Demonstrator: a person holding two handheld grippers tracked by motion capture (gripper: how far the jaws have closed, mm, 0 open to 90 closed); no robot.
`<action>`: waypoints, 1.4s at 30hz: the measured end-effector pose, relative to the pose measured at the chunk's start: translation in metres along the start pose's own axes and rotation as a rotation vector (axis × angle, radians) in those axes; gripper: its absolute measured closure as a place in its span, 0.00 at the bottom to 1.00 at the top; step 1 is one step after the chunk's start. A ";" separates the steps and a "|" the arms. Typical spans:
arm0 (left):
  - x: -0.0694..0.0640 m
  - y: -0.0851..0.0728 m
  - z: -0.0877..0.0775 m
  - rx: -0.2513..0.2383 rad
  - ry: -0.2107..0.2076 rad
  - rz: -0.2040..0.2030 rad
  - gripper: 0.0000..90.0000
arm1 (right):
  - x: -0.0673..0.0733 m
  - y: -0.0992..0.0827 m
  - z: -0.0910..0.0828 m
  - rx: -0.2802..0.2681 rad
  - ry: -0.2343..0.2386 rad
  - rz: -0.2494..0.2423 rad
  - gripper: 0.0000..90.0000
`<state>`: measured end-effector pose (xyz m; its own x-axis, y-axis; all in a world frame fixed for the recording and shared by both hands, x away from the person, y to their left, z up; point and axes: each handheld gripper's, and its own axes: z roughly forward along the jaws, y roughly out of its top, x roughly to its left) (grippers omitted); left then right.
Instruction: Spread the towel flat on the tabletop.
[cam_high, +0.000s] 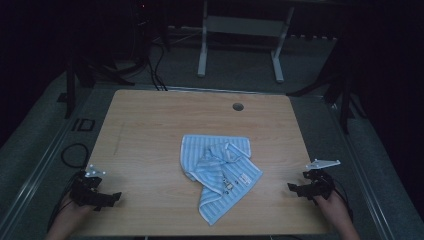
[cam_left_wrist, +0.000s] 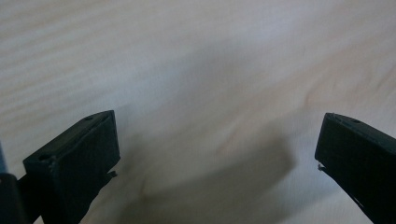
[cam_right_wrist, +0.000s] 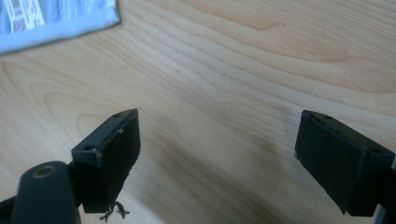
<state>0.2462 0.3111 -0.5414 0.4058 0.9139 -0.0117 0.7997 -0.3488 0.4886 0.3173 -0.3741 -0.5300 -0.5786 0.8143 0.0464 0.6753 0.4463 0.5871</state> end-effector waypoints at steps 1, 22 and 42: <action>-0.002 0.001 -0.001 0.013 0.006 0.015 0.00 | 0.000 0.003 -0.001 0.023 0.011 -0.011 0.16; -0.022 0.015 0.004 0.410 -0.029 0.101 0.00 | 0.010 0.038 0.003 0.509 0.030 -0.235 0.17; -0.048 0.037 0.003 0.385 -0.040 0.157 0.00 | 0.024 0.055 0.019 0.560 0.095 -0.265 0.15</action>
<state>0.2571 0.2539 -0.5252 0.5471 0.8371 -0.0006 0.8306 -0.5427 0.1249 0.3491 -0.3236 -0.5117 -0.7802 0.6240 0.0437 0.6254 0.7765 0.0773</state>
